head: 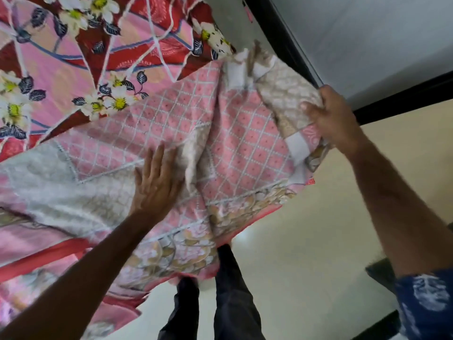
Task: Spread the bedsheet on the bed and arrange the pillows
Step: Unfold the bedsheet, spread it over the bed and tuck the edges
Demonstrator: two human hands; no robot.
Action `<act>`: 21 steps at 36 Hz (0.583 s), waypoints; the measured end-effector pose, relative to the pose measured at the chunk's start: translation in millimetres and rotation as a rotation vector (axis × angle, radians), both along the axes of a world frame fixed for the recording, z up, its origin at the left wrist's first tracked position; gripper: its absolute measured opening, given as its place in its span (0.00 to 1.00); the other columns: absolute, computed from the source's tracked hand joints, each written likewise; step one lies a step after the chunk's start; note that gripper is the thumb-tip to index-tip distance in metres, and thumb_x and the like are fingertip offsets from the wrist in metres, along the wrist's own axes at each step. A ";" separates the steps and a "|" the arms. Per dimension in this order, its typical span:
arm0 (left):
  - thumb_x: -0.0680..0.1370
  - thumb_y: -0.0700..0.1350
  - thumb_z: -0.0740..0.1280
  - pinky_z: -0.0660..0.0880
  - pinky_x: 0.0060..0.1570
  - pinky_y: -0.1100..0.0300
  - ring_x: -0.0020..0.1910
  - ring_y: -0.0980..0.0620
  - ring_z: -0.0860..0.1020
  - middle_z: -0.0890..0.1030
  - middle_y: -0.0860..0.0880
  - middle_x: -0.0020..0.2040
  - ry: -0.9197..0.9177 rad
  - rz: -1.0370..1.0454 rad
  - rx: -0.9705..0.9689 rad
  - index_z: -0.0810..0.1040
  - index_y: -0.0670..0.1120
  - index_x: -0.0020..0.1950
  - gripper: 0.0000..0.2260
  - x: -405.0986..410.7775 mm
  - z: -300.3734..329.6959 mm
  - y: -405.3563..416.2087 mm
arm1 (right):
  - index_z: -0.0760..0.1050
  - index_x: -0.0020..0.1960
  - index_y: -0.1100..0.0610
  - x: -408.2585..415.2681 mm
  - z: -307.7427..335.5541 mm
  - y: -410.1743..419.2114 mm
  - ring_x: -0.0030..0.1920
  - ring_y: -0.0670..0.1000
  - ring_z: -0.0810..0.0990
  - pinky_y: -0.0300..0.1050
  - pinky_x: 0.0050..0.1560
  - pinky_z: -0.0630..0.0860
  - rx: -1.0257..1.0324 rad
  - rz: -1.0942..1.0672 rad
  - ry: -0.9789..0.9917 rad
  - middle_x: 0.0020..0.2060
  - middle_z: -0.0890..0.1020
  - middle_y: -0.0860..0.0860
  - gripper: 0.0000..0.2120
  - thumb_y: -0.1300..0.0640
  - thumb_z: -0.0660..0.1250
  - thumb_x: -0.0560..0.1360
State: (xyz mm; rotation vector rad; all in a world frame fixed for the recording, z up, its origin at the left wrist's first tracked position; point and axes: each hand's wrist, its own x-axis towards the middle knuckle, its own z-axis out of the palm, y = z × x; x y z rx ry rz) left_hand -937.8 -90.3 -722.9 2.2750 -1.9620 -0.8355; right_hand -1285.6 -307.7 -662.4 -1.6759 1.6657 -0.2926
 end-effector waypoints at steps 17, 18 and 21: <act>0.81 0.58 0.52 0.57 0.70 0.25 0.82 0.41 0.47 0.47 0.47 0.83 -0.156 -0.215 0.114 0.49 0.47 0.83 0.32 -18.5 -23.4 23.0 | 0.75 0.58 0.54 5.4 -63.1 79.8 0.48 0.45 0.81 0.46 0.49 0.81 0.129 -0.097 -0.001 0.50 0.79 0.51 0.20 0.42 0.70 0.74; 0.81 0.59 0.51 0.57 0.70 0.25 0.82 0.41 0.46 0.47 0.47 0.83 -0.161 -0.232 0.125 0.49 0.48 0.83 0.33 -16.5 -21.9 28.8 | 0.75 0.61 0.55 1.1 -75.1 85.3 0.53 0.49 0.79 0.49 0.54 0.80 0.145 -0.140 -0.001 0.54 0.78 0.52 0.23 0.42 0.72 0.73; 0.81 0.60 0.50 0.59 0.69 0.25 0.82 0.40 0.48 0.49 0.47 0.83 -0.168 -0.251 0.128 0.50 0.47 0.83 0.33 -15.8 -19.2 44.1 | 0.75 0.64 0.50 -9.5 -83.8 95.0 0.61 0.53 0.79 0.55 0.58 0.80 0.215 -0.273 -0.066 0.61 0.78 0.48 0.30 0.35 0.75 0.70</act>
